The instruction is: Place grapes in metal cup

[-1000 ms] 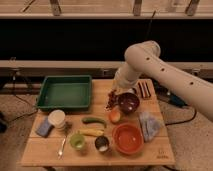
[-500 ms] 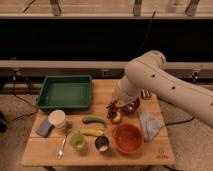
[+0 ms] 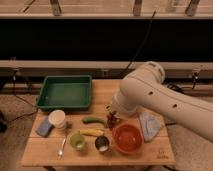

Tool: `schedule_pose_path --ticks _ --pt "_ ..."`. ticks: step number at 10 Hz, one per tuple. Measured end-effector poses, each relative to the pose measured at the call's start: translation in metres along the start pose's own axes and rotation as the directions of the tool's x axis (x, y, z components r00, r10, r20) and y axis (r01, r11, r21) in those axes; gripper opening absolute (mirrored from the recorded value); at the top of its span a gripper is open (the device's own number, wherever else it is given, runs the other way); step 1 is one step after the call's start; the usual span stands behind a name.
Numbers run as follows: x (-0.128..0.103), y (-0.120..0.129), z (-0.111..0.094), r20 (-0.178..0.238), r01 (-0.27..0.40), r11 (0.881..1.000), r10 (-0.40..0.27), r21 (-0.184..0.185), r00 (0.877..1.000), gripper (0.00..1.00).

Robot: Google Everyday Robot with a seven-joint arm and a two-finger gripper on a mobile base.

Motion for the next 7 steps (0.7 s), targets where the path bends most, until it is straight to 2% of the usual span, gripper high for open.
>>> schedule_pose_path --ticks 7 --pt "-0.051 0.031 0.013 0.022 0.042 0.998 -0.041 -0.052 0.999 0.00"
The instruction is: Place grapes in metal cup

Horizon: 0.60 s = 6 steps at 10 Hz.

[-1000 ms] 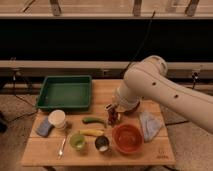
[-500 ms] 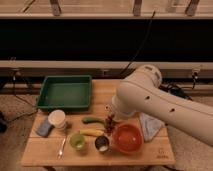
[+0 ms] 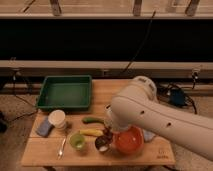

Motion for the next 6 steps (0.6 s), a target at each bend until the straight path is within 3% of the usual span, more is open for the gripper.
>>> schedule_pose_path --ticks 4,6 --pt "-0.015 0.003 0.007 0.008 0.022 1.000 -0.022 -0.013 1.000 0.02" --pt "-0.020 0.000 0.011 0.014 0.035 0.999 -0.034 -0.019 0.999 0.20"
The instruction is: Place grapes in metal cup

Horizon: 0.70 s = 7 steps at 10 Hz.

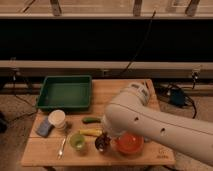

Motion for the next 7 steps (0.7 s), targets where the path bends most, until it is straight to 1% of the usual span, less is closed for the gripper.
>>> schedule_pose_path --ticks 1,2,3,5,6,7 --pt "-0.001 -0.001 0.002 0.000 0.006 1.000 -0.006 -0.004 1.000 0.28" --pt "-0.003 -0.002 0.005 0.005 0.007 1.000 -0.007 -0.011 1.000 0.40" --pt "-0.003 -0.003 0.008 0.008 0.009 1.000 -0.009 -0.015 1.000 0.48" --pt "-0.002 -0.008 0.016 0.014 0.013 1.000 -0.013 -0.028 1.000 0.68" --pt "0.000 -0.009 0.020 0.018 0.012 0.999 -0.012 -0.034 1.000 0.76" --pt "0.001 -0.010 0.024 0.021 0.010 0.999 -0.010 -0.041 1.000 0.80"
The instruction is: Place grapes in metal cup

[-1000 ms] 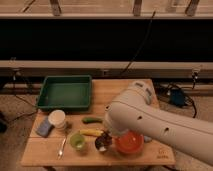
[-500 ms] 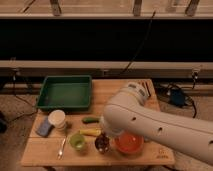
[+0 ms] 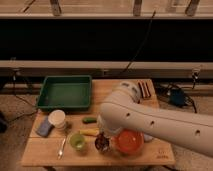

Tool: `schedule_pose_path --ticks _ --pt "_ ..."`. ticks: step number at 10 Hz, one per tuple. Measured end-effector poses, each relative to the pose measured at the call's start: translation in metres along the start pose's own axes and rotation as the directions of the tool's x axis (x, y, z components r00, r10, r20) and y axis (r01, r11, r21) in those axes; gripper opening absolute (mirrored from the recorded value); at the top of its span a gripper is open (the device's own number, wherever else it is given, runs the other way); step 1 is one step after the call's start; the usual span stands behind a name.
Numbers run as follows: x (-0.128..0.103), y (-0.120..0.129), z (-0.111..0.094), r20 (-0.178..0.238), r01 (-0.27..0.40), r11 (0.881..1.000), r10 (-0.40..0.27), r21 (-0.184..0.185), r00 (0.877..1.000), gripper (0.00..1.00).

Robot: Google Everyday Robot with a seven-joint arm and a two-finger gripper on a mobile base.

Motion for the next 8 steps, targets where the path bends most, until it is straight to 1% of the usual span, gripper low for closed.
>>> schedule_pose_path --ticks 1,4,5,8 --pt "0.0010 -0.0007 0.0055 0.005 -0.002 1.000 0.002 -0.008 1.000 0.80" --pt "0.0041 -0.0006 0.0136 0.009 -0.010 1.000 0.011 -0.021 1.000 0.80" --pt "0.0081 -0.0020 0.0146 0.012 -0.021 0.999 0.021 -0.026 1.000 0.80" --pt "0.0085 -0.0010 0.0144 0.013 -0.024 0.999 0.024 -0.028 1.000 0.80"
